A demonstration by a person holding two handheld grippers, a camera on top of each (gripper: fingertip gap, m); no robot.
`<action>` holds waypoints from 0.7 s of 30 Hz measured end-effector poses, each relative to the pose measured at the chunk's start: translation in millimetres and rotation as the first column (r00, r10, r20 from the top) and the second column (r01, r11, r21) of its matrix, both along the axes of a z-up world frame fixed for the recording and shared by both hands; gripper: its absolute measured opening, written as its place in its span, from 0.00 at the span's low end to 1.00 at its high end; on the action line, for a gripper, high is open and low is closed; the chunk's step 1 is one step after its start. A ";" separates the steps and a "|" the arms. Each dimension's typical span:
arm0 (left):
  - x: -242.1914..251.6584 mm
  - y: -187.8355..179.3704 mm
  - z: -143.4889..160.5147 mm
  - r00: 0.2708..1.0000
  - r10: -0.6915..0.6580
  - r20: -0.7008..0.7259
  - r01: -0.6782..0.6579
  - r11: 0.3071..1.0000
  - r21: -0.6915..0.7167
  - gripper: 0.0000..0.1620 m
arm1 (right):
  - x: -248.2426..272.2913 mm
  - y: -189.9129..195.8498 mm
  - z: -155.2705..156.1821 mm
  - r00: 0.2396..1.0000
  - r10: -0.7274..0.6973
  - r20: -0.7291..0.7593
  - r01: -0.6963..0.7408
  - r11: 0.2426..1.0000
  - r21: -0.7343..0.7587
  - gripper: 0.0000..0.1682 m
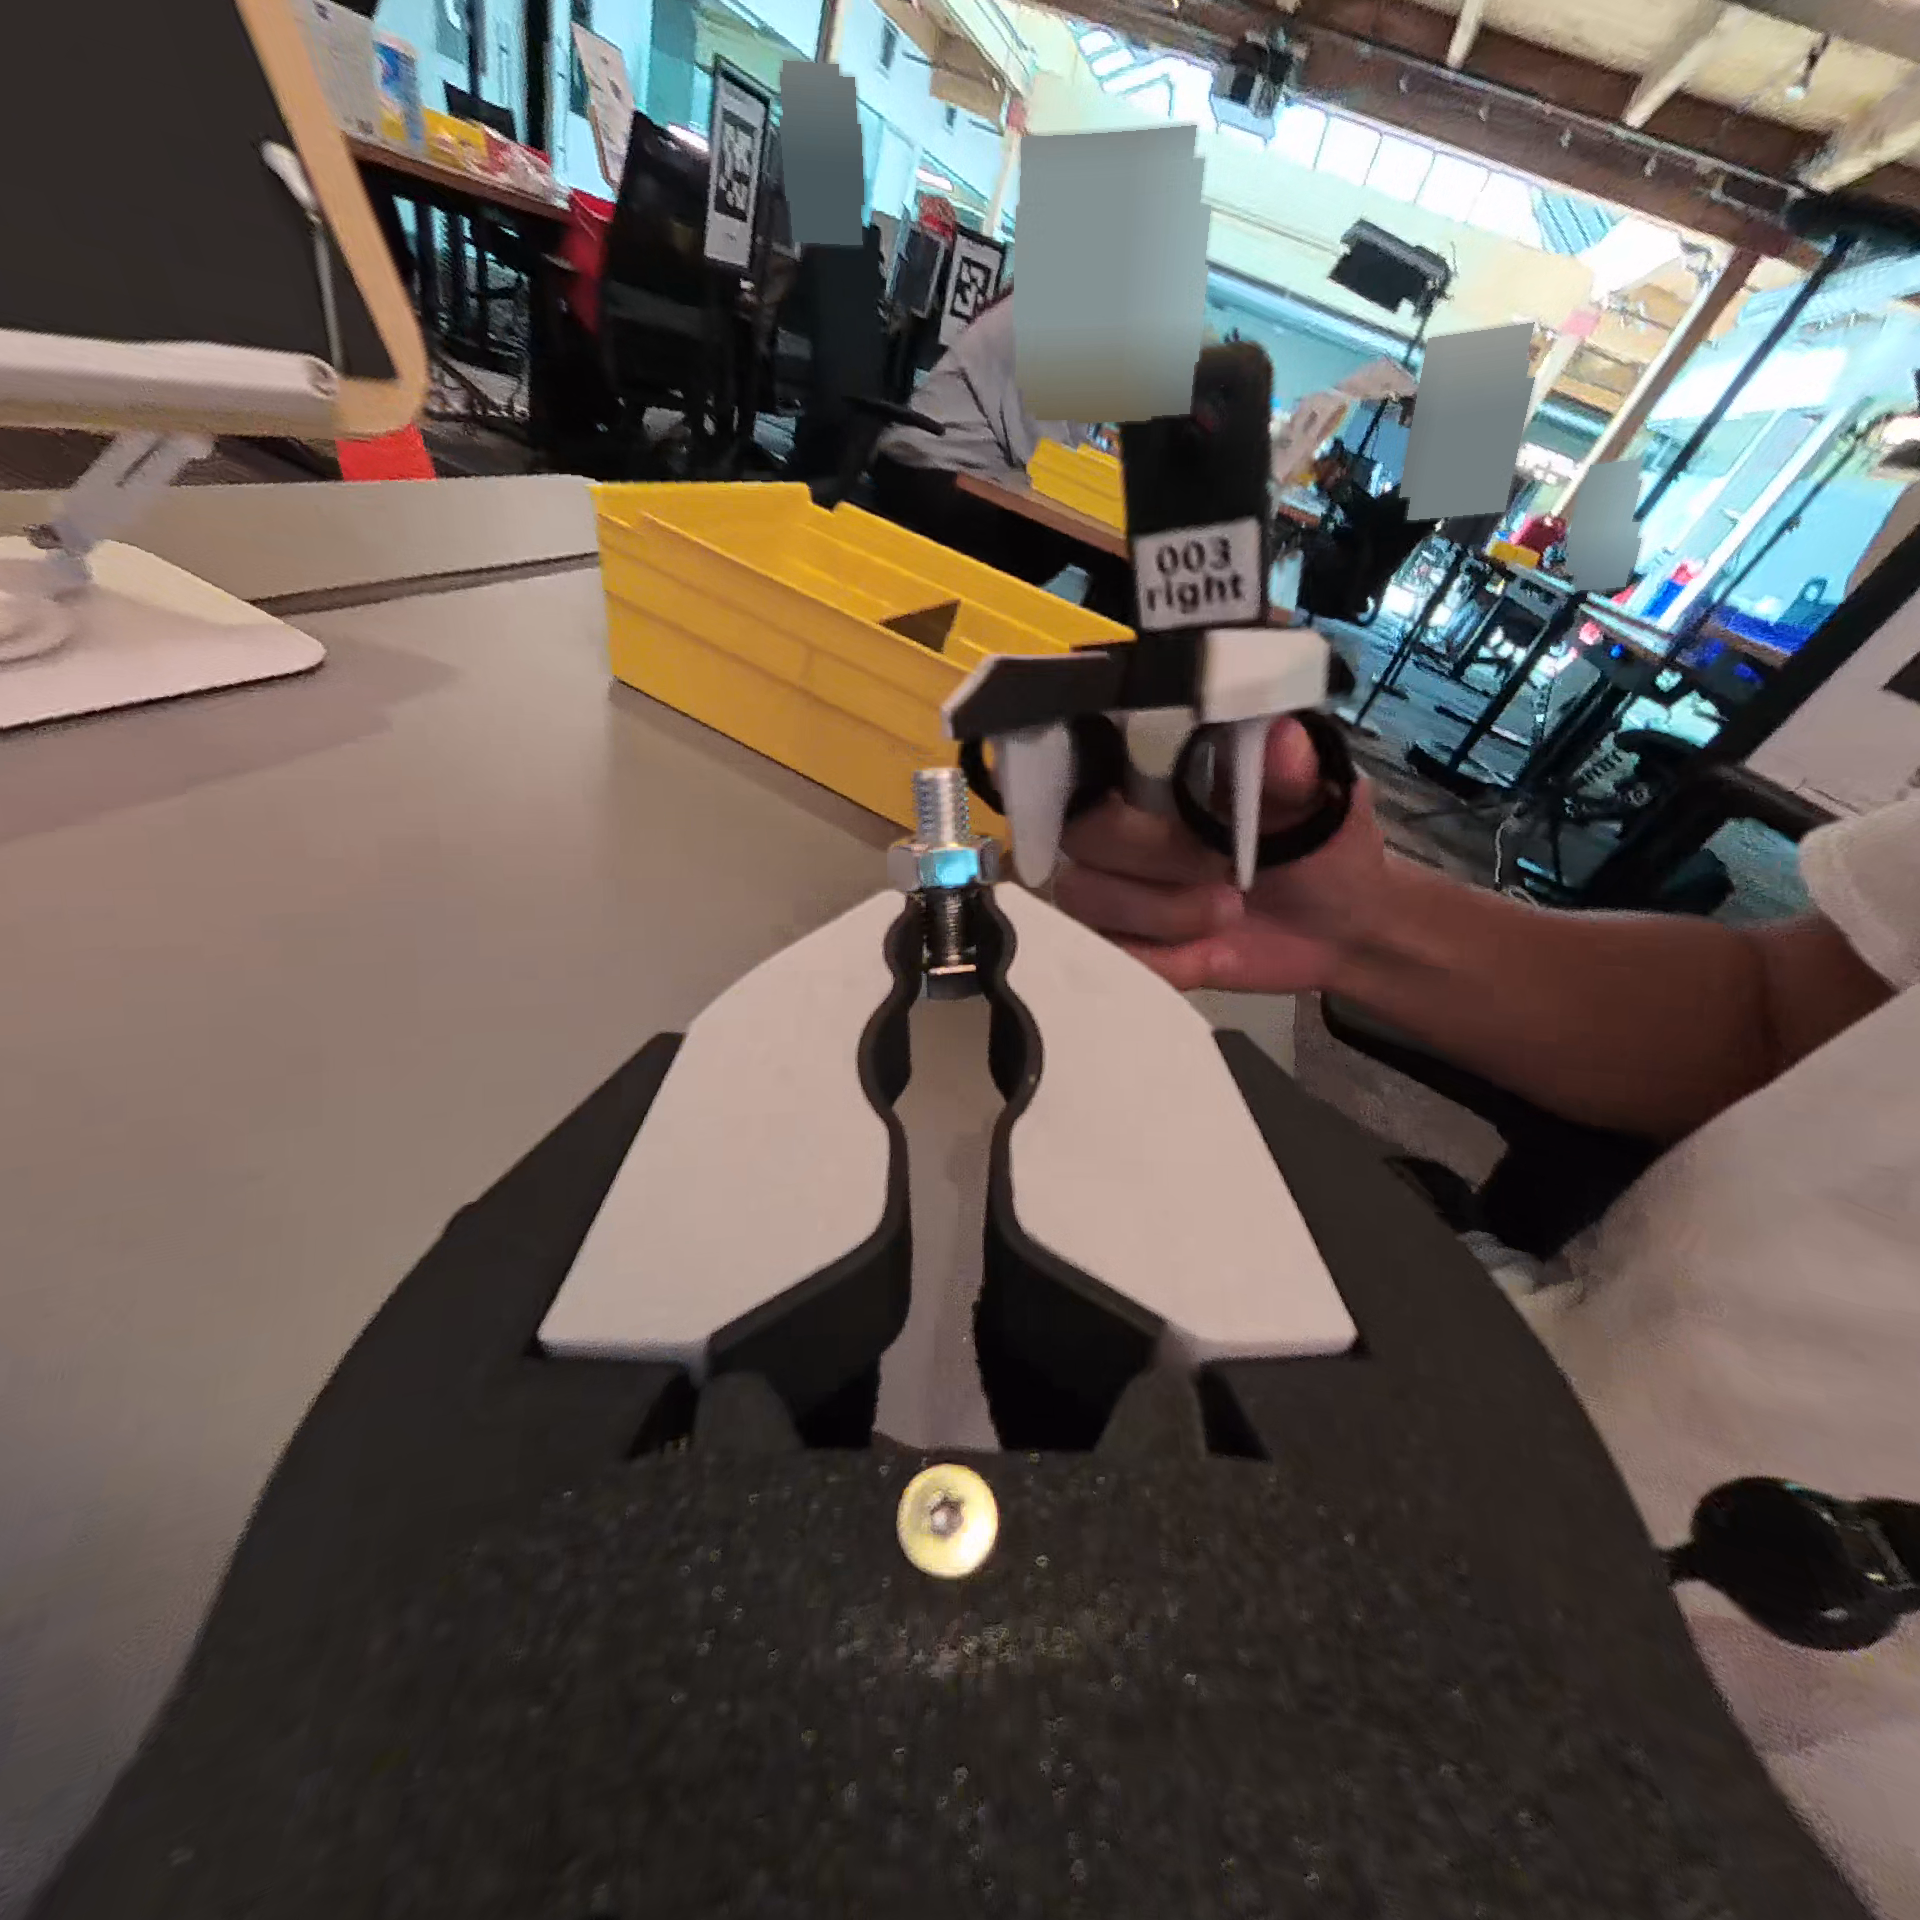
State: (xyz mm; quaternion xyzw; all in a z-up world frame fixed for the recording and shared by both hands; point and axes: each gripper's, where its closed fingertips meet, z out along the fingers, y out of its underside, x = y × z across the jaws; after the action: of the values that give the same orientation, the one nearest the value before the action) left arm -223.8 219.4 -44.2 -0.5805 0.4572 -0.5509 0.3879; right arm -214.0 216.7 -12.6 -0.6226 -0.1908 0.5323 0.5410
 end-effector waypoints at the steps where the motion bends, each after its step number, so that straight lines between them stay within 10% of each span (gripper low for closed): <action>1: 0.4 -5.4 -1.6 1.000 -0.009 -0.006 0.009 1.000 0.027 0.06 | -3.7 -1.8 -4.5 0.999 0.015 0.036 -0.015 1.000 0.004 0.17; 13: 12.5 -37.9 -7.9 0.997 -0.076 0.008 0.075 0.996 0.037 0.06 | -9.6 -20.1 -20.7 0.989 0.022 0.147 -0.028 0.999 0.037 0.05; 17: 17.8 -34.3 -23.6 0.998 -0.047 -0.030 0.050 0.995 0.087 0.33 | 3.8 -9.8 -28.0 0.975 -0.105 0.197 0.095 0.994 0.060 0.05; 21: 22.6 -37.7 -33.9 0.996 -0.052 -0.076 0.060 0.992 0.111 0.33 | 6.0 -12.9 -28.0 0.976 -0.106 0.191 0.096 0.994 0.059 0.05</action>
State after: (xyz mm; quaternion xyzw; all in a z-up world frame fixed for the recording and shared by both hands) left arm -201.2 181.7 -78.1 -0.5644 0.5176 -0.5131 0.3876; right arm -207.9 203.8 -40.5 -0.6667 -0.2238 0.4359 0.5616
